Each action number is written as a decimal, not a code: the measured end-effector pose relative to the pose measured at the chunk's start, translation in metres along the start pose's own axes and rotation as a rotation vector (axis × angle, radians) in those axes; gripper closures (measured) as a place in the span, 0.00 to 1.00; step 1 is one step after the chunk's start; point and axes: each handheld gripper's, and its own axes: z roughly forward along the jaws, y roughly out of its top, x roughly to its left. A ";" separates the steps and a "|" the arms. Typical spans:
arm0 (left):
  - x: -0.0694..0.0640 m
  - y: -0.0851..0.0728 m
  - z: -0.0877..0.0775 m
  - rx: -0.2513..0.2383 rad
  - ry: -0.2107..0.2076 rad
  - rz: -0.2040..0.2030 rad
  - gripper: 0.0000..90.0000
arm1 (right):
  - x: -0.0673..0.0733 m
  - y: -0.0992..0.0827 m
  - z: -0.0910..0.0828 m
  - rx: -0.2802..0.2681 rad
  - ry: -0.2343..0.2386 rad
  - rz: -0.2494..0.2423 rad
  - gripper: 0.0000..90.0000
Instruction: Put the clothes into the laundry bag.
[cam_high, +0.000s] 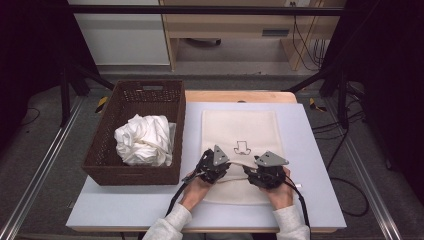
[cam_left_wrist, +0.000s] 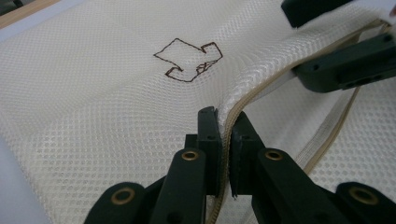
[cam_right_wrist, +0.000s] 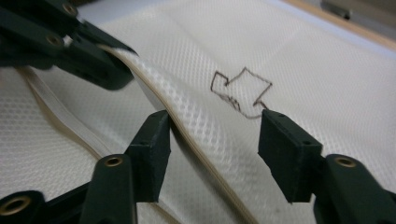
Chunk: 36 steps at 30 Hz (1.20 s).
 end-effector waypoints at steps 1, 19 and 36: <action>0.001 0.001 -0.001 -0.004 -0.004 -0.007 0.93 | 0.000 0.000 0.000 0.000 0.000 0.000 0.59; -0.003 0.003 -0.018 -0.043 -0.043 -0.029 0.69 | 0.002 0.003 0.006 0.007 0.044 -0.018 0.96; -0.038 -0.059 -0.046 0.044 -0.126 -0.014 0.99 | -0.001 0.018 -0.007 -0.056 0.031 0.040 0.96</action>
